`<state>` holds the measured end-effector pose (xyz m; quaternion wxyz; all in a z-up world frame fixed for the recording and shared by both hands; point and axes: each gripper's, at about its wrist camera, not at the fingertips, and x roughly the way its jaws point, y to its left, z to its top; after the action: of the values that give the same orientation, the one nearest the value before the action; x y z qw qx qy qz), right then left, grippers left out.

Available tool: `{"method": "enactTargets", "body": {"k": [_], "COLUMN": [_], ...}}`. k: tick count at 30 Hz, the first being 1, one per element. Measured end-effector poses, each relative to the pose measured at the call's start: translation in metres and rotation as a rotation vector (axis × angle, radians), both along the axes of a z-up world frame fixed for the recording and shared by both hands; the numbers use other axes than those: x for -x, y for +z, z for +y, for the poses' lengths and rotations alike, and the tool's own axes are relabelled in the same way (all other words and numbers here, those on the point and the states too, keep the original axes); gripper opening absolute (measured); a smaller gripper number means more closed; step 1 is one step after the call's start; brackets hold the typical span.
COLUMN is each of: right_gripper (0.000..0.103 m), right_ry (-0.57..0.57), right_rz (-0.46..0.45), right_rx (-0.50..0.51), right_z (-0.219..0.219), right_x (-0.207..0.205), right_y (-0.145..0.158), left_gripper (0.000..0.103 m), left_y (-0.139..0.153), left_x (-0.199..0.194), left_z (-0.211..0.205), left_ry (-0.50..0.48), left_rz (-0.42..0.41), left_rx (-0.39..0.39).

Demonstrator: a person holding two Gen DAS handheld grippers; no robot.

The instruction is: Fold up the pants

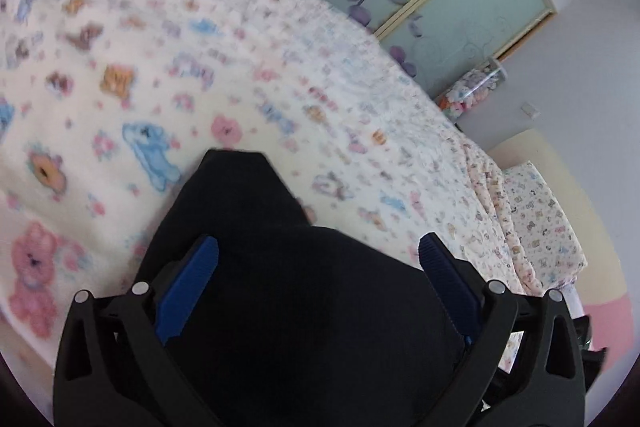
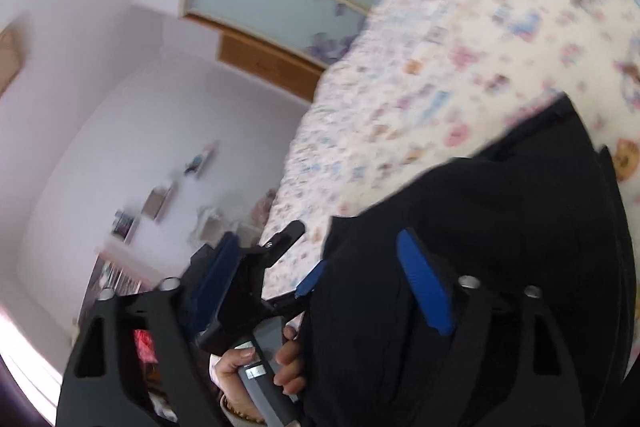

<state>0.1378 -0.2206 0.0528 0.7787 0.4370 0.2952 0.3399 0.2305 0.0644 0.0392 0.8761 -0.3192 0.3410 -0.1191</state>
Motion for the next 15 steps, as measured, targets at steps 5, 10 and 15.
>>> {"method": "enactTargets", "body": {"k": [5, 10, 15], "right_gripper": [0.102, 0.102, 0.102], "right_ry": [-0.127, -0.126, -0.027], "right_rz": [-0.046, 0.030, -0.041], "right_rx": [0.095, 0.080, 0.024], "right_z": [-0.015, -0.027, -0.024], "right_x": [0.010, 0.006, 0.062], "right_y": [0.009, -0.002, 0.026], "left_gripper": [0.101, 0.101, 0.101], "left_y": [0.024, 0.027, 0.022], "left_x": [0.044, 0.099, 0.143], "left_z": [0.011, 0.018, 0.012], "left_ry": [-0.045, -0.049, -0.131], "left_rz": [-0.076, -0.012, -0.031], "left_rx": [0.079, -0.015, -0.063]}}
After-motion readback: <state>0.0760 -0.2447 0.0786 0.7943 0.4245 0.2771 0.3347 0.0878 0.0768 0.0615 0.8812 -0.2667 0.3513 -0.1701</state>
